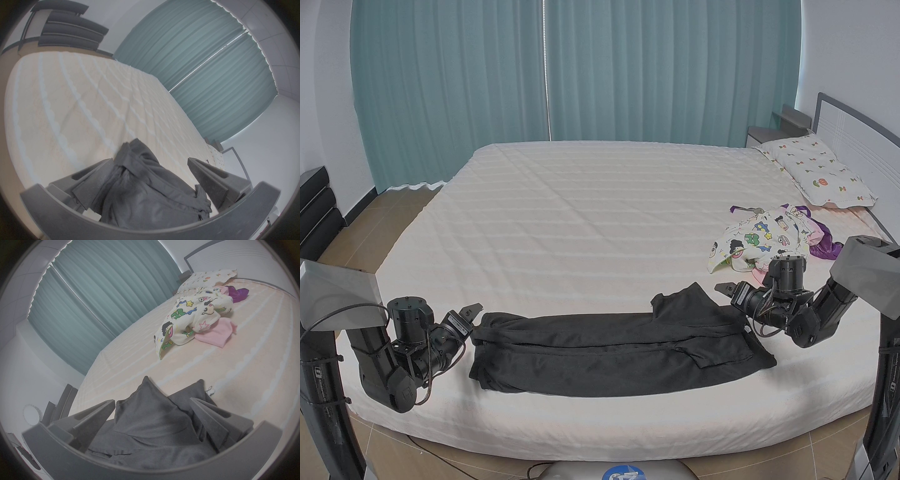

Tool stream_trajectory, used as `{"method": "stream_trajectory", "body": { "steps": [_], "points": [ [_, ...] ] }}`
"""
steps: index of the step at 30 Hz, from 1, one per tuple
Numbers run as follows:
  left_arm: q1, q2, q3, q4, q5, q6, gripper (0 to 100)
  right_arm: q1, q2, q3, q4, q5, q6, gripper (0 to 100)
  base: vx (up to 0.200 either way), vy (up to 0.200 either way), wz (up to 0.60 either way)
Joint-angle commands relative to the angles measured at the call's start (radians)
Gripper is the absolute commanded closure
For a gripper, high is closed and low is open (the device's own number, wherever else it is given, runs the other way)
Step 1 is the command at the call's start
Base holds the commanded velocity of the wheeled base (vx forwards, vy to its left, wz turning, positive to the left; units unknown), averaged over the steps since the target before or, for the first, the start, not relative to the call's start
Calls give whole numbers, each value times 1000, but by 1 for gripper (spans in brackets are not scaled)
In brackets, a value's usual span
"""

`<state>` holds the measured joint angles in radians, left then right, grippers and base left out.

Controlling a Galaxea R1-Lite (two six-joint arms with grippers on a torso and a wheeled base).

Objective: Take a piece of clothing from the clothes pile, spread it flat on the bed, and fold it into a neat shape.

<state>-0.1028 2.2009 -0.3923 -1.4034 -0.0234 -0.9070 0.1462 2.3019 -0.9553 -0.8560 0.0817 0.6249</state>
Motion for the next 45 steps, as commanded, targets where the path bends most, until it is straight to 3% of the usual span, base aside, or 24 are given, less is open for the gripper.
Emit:
{"method": "stream_trajectory", "body": {
  "steps": [1,10,24,25,33,45],
  "points": [
    [-3,-1,43,-2,-72,-35,0,9,62,-134,110,32,-10,0,0,0,0],
    [-5,5,47,0,-84,-47,0,15,168,-319,265,38,-56,0,0,0,0],
    [-8,25,46,0,-84,-47,0,19,189,-329,259,44,-53,0,0,0,0],
    [-8,25,46,0,-84,-47,0,19,191,-330,259,43,-50,100,0,0,0],
    [-6,30,46,-2,-84,-49,0,16,171,-322,259,35,-47,100,0,0,0],
    [-6,34,49,0,-84,-49,0,-14,63,-175,259,35,-60,100,0,0,0]
  ]
}}
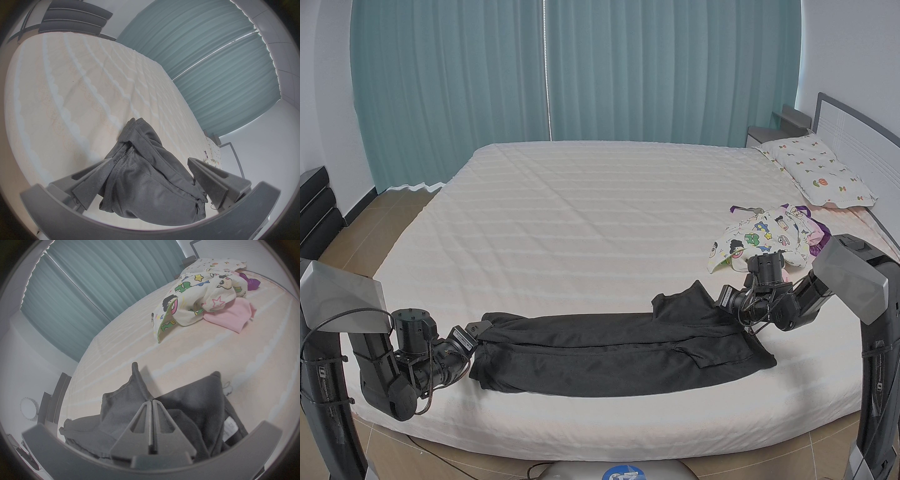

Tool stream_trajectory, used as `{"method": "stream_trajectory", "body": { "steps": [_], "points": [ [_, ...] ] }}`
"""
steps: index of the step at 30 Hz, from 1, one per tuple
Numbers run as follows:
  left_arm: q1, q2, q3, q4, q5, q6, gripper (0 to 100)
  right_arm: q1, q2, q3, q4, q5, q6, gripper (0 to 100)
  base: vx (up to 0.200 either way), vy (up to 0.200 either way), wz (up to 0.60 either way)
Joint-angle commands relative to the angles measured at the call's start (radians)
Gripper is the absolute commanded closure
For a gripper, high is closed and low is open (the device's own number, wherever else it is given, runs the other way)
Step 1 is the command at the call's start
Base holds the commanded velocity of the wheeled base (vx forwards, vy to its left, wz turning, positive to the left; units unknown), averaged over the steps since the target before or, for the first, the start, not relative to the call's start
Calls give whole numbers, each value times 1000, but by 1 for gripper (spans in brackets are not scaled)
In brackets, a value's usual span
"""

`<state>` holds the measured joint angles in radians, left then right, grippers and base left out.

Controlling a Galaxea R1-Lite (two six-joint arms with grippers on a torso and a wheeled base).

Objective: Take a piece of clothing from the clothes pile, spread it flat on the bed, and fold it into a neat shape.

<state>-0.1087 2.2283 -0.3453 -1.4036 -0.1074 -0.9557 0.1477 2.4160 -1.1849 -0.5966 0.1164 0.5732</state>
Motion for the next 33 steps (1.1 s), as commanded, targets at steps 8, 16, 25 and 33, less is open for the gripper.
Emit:
{"method": "stream_trajectory", "body": {
  "steps": [8,16,25,33],
  "points": [
    [0,8,3,0,0,0,0,-37,-98,105,3,6,-9,100,0,0,0],
    [0,10,9,0,0,0,0,-46,-109,168,3,6,-29,100,0,0,0],
    [-2,8,14,0,-1,0,0,-57,-94,165,-2,5,-33,0,0,0,0],
    [-6,1,37,-3,-1,2,0,-49,-221,268,0,0,146,0,0,0,0]
  ]
}}
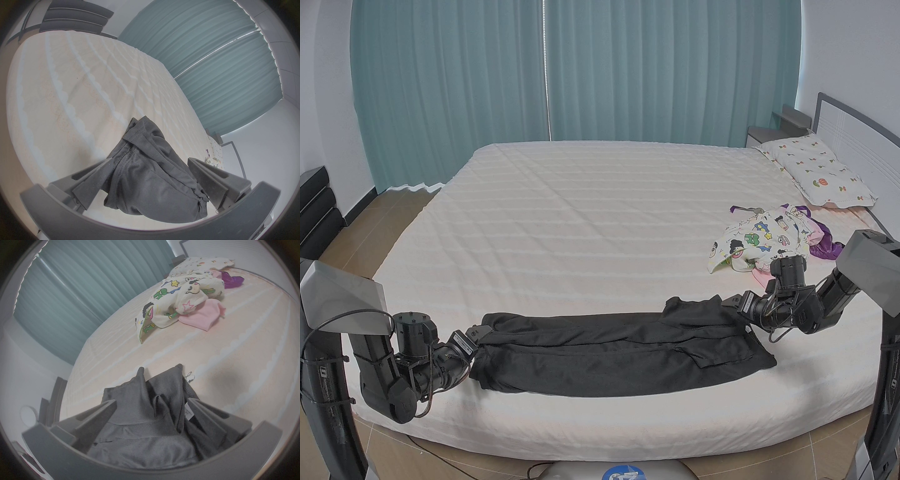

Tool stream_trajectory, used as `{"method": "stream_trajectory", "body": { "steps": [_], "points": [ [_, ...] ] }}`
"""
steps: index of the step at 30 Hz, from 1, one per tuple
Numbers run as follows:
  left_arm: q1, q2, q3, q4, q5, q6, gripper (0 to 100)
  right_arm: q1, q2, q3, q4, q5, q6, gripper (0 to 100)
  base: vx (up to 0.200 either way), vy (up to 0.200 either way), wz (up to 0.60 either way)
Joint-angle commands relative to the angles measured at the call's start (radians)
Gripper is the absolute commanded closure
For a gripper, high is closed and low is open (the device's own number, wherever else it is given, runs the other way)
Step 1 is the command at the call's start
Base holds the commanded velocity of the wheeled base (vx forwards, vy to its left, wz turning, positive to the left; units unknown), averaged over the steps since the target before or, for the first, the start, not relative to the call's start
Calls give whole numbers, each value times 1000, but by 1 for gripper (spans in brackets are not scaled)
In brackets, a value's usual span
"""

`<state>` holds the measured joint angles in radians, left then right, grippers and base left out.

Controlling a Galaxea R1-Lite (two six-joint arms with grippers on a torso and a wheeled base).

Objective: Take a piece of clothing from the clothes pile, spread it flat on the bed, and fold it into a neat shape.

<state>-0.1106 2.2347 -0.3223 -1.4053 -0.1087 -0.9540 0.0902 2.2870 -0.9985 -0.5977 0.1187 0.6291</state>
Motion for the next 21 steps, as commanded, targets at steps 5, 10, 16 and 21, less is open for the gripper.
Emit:
{"method": "stream_trajectory", "body": {
  "steps": [5,10,16,21],
  "points": [
    [-20,-7,35,-1,0,0,0,34,-207,251,-1,-5,262,0,0,0,0],
    [-47,-12,60,-1,1,0,0,37,-274,391,-48,-48,281,0,-160,0,0],
    [-70,-7,71,-1,17,9,0,65,-279,511,-200,-119,337,0,-167,0,0],
    [-75,0,63,-1,21,11,0,69,-258,563,-307,-114,389,0,0,0,0]
  ]
}}
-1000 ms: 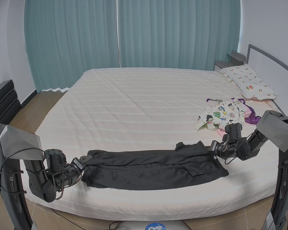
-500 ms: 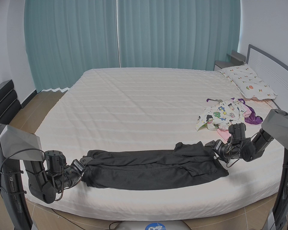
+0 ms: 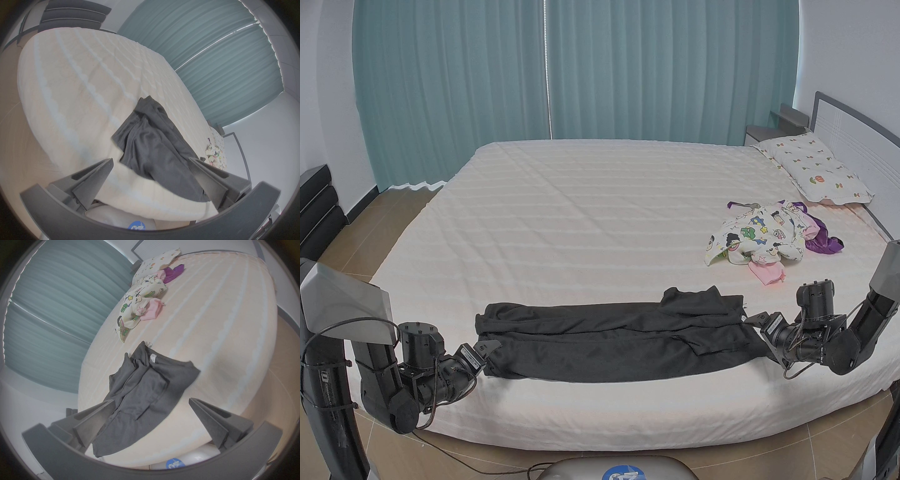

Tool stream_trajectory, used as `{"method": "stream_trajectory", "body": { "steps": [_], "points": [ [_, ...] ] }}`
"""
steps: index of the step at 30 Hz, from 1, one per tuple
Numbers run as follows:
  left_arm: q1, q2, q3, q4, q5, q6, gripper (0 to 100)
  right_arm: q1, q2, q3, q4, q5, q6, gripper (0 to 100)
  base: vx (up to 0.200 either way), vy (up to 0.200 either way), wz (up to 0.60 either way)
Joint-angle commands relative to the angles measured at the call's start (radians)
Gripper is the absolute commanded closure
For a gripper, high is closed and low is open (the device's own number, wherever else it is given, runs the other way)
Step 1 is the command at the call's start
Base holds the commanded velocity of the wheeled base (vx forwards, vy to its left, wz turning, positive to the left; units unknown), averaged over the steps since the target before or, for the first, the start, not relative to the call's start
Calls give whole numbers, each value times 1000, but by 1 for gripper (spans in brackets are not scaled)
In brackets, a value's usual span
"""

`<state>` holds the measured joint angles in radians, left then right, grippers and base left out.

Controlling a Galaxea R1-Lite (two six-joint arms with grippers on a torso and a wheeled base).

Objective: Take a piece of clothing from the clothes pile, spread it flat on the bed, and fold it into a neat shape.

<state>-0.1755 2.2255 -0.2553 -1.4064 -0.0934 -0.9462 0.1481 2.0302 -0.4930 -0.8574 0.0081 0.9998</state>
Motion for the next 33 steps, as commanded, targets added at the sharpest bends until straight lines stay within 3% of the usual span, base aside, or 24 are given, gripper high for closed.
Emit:
{"method": "stream_trajectory", "body": {
  "steps": [1,6,10,19,30,31,33],
  "points": [
    [-10,19,-12,0,8,3,0,11,-1,63,-61,-2,20,0,0,0,0],
    [-4,59,-65,0,35,3,0,13,16,68,-83,1,22,0,0,0,0],
    [-4,117,-142,1,106,6,0,15,27,70,-103,4,23,0,0,0,0],
    [-10,146,-177,3,107,6,0,15,27,68,-103,4,22,0,0,0,0],
    [-12,137,-125,1,110,4,0,15,25,71,-103,4,23,0,0,0,0],
    [-13,137,-128,1,109,4,100,15,25,73,-103,4,23,0,0,0,0],
    [-16,137,-125,1,109,4,100,15,25,74,-103,4,23,0,0,0,0]
  ]
}}
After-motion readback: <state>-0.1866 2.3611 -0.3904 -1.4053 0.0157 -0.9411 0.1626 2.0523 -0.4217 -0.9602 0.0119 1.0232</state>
